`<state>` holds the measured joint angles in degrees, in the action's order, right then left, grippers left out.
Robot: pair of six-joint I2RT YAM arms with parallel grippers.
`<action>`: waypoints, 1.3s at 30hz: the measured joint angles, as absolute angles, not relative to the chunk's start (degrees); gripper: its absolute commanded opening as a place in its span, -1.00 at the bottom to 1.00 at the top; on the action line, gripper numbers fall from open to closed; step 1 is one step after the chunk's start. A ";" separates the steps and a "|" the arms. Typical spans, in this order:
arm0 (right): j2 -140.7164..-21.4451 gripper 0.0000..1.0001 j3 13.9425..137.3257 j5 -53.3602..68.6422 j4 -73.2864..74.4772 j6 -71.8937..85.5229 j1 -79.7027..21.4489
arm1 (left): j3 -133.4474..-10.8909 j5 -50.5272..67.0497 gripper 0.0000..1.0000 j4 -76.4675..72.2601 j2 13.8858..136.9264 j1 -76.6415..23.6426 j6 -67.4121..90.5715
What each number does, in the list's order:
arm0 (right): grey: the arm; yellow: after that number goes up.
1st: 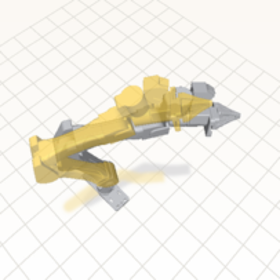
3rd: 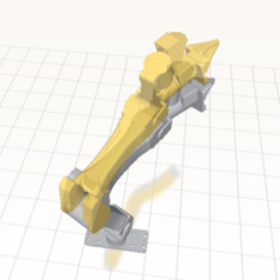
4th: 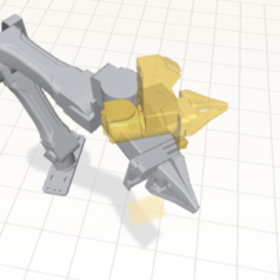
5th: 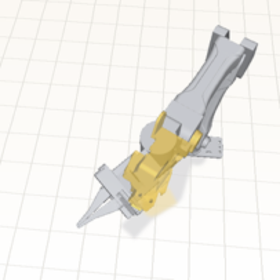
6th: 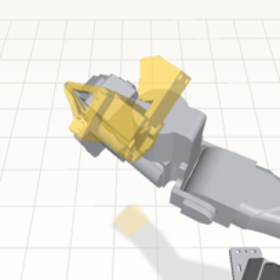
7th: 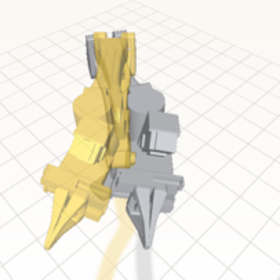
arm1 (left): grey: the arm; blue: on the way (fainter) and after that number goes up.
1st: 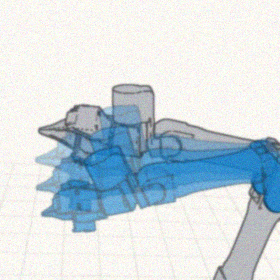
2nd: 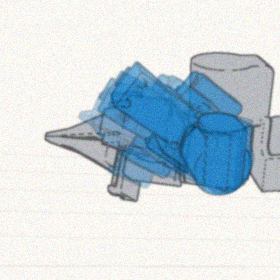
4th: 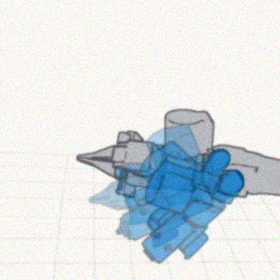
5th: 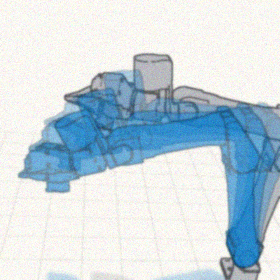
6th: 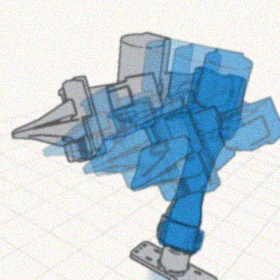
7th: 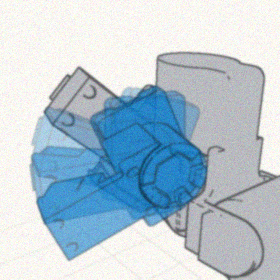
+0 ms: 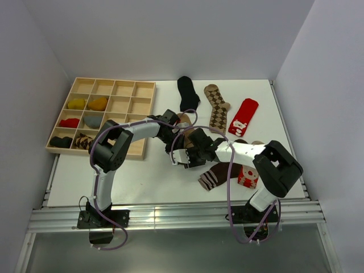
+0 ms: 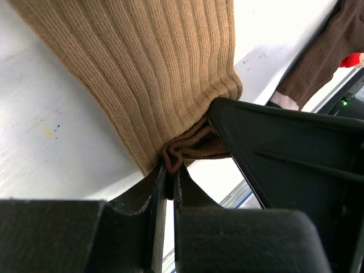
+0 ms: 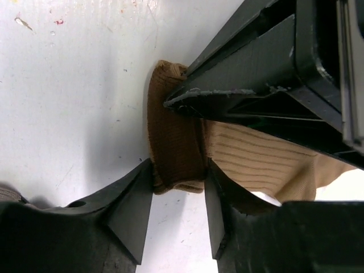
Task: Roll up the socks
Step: Roll the sock at the center of the board.
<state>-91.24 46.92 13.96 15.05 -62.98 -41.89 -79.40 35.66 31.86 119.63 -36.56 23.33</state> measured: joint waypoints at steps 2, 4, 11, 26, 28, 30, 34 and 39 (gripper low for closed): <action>-91.24 0.05 46.92 13.93 14.68 -62.74 -41.85 | -79.53 35.48 -0.78 32.23 119.63 -36.56 23.24; -91.02 0.21 46.70 14.06 13.85 -62.52 -41.58 | -79.68 35.27 -0.77 32.62 119.63 -36.56 23.18; -86.70 0.27 46.57 16.23 15.62 -62.96 -39.35 | -79.79 35.09 -0.77 33.34 119.63 -36.56 23.20; -82.46 0.24 46.24 19.00 21.96 -67.79 -42.09 | -81.28 33.50 -0.75 39.13 119.66 -36.45 21.67; -82.17 0.24 45.58 19.03 21.91 -68.05 -43.18 | -81.65 33.17 -0.75 39.70 119.77 -36.42 21.63; -82.06 0.23 45.01 19.05 21.96 -68.10 -44.47 | -81.71 33.12 -0.75 39.90 119.83 -36.42 21.63; -82.11 0.20 44.86 18.90 21.63 -68.07 -46.70 | -81.93 33.12 -0.75 40.16 119.94 -36.40 21.58; -83.90 0.17 44.86 17.89 19.49 -68.05 -48.38 | -82.39 33.21 -0.75 40.64 120.33 -36.40 21.23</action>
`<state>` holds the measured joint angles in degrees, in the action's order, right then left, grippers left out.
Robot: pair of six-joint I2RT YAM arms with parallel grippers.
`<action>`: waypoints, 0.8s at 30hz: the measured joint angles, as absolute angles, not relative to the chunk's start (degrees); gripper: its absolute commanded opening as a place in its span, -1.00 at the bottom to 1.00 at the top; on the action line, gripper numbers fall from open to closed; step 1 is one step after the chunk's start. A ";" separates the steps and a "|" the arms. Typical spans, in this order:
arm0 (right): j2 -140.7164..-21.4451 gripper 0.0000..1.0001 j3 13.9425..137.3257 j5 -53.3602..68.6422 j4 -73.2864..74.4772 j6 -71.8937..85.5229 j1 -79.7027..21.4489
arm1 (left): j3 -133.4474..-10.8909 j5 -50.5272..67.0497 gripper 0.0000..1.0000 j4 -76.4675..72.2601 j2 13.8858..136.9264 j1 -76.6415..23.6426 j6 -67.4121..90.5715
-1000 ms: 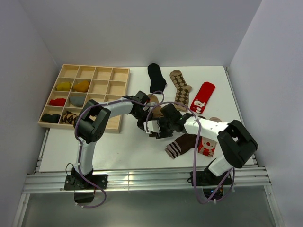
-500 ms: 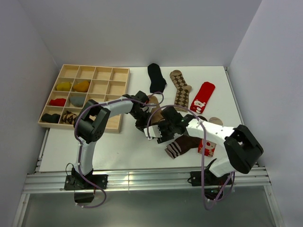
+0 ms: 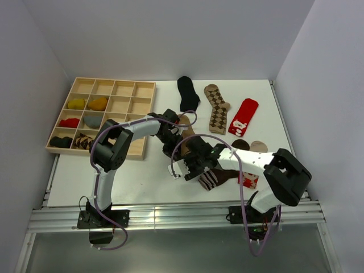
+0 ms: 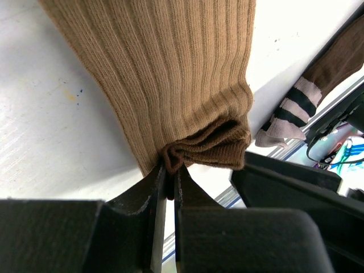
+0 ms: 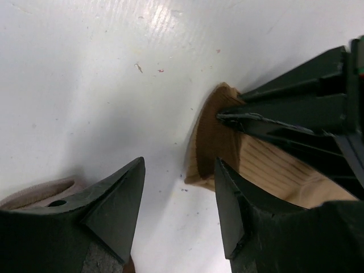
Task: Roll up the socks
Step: Roll the sock at the center of the board.
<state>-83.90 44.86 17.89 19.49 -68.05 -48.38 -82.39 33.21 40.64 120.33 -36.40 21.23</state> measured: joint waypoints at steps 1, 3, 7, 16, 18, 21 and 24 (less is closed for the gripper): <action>-84.51 0.16 44.86 17.63 19.25 -68.05 -48.53 | -82.46 33.23 -0.75 40.69 120.38 -36.40 21.19; -86.04 0.15 44.91 17.10 18.70 -68.05 -48.62 | -82.67 33.30 -0.75 40.95 120.51 -36.40 20.95; -88.95 0.13 45.43 15.86 17.26 -68.07 -48.62 | -82.83 33.36 -0.75 41.17 120.60 -36.40 20.58; -90.91 0.13 46.39 13.02 12.75 -68.07 -48.31 | -82.85 33.36 -0.73 41.21 120.60 -36.40 20.05; -91.48 0.13 46.52 12.60 12.36 -68.10 -48.01 | -82.85 33.36 -0.74 41.21 120.60 -36.40 19.90; -92.58 0.09 47.55 12.01 11.88 -68.27 -47.27 | -82.85 33.39 -0.72 41.23 120.60 -36.40 19.51; -93.06 0.01 47.97 11.92 11.81 -68.29 -46.50 | -82.85 33.39 -0.71 41.23 120.60 -36.40 19.18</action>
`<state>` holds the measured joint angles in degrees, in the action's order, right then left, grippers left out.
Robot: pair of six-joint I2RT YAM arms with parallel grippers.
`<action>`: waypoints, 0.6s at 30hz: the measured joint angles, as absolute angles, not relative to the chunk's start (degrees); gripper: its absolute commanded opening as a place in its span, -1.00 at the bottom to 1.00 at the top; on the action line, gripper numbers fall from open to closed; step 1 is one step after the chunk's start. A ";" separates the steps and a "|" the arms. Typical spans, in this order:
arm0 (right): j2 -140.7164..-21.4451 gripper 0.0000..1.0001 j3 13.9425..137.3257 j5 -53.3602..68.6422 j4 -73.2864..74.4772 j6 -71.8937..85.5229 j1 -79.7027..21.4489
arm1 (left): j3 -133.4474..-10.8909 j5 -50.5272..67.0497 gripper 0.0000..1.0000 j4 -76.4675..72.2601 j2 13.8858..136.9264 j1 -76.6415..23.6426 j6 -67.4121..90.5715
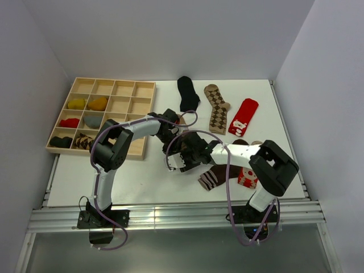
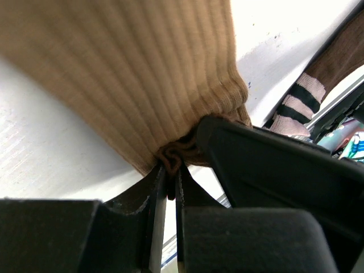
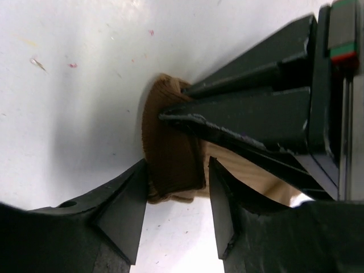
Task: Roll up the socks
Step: Roll the sock at the center of the board.
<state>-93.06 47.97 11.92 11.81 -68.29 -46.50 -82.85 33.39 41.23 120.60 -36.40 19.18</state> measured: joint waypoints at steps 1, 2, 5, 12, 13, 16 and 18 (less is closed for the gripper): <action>-93.06 -0.13 47.97 11.92 11.81 -68.27 -46.26 | -82.85 33.39 -0.71 41.23 120.60 -36.40 19.16; -93.06 -0.22 47.97 11.92 11.92 -68.29 -46.06 | -82.85 33.39 -0.72 41.21 120.60 -36.40 19.16; -93.08 -0.51 47.97 12.38 12.91 -67.61 -45.41 | -82.85 33.39 -0.67 41.19 120.60 -36.40 19.20; -93.06 -0.74 49.67 18.09 17.72 -65.19 -41.32 | -82.21 33.76 -0.46 38.28 120.31 -36.40 22.57; -93.06 -0.74 50.54 19.66 19.46 -64.77 -40.18 | -81.69 33.87 -0.41 37.15 119.96 -36.42 23.59; -93.65 -0.74 54.72 24.25 25.93 -63.77 -36.47 | -78.78 33.54 -0.33 33.10 117.62 -36.67 27.27; -95.13 -0.75 58.89 27.94 31.24 -63.61 -33.56 | -76.36 33.06 -0.23 30.17 115.39 -36.86 29.78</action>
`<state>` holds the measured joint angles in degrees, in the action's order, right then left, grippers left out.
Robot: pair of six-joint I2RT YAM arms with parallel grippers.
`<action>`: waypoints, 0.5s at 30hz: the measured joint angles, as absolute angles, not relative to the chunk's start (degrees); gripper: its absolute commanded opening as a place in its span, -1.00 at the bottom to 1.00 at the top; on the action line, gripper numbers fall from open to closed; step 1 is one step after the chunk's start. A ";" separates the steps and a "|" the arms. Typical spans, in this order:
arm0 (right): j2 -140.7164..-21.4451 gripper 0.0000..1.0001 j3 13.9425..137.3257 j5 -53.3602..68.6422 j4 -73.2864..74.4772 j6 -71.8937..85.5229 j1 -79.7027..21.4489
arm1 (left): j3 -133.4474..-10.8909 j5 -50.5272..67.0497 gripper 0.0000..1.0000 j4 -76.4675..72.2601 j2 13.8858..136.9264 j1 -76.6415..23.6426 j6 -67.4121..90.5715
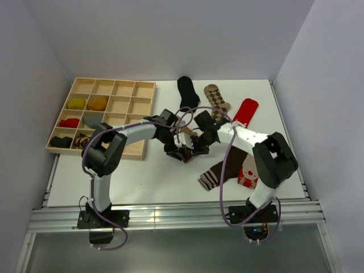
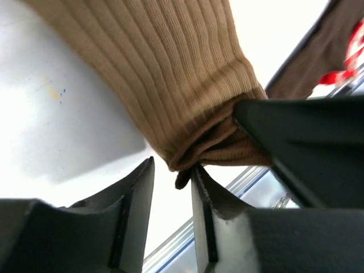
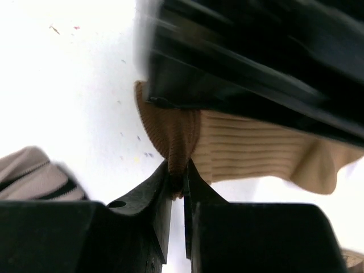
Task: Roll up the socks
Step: Roll the sock at the center of the board.
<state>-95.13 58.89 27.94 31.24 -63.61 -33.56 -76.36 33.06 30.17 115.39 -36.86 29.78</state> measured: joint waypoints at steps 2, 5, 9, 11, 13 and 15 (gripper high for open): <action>-97.97 -0.76 63.77 30.83 36.80 -63.88 -31.33 | -73.84 31.99 -0.14 26.74 112.92 -37.01 32.64; -103.77 -0.76 70.89 34.57 44.86 -64.88 -28.38 | -70.61 29.50 -0.09 22.48 109.60 -37.19 35.94; -111.70 -0.75 79.07 38.41 55.29 -66.32 -25.19 | -65.12 23.35 -0.10 16.53 104.33 -37.30 39.40; -115.52 -0.74 82.96 40.29 60.20 -66.83 -24.10 | -62.17 19.29 -0.09 14.09 102.02 -37.58 40.16; -118.43 -0.74 85.54 40.91 64.10 -65.80 -23.24 | -59.72 15.88 -0.10 10.85 100.14 -38.39 39.64; -120.60 -0.74 87.11 41.50 67.20 -64.95 -22.70 | -57.54 11.99 -0.09 7.33 98.30 -40.10 38.52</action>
<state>-120.60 87.11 41.50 67.20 -64.95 -22.70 -57.54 11.99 7.33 98.30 -40.10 38.52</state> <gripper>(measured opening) 0.150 0.452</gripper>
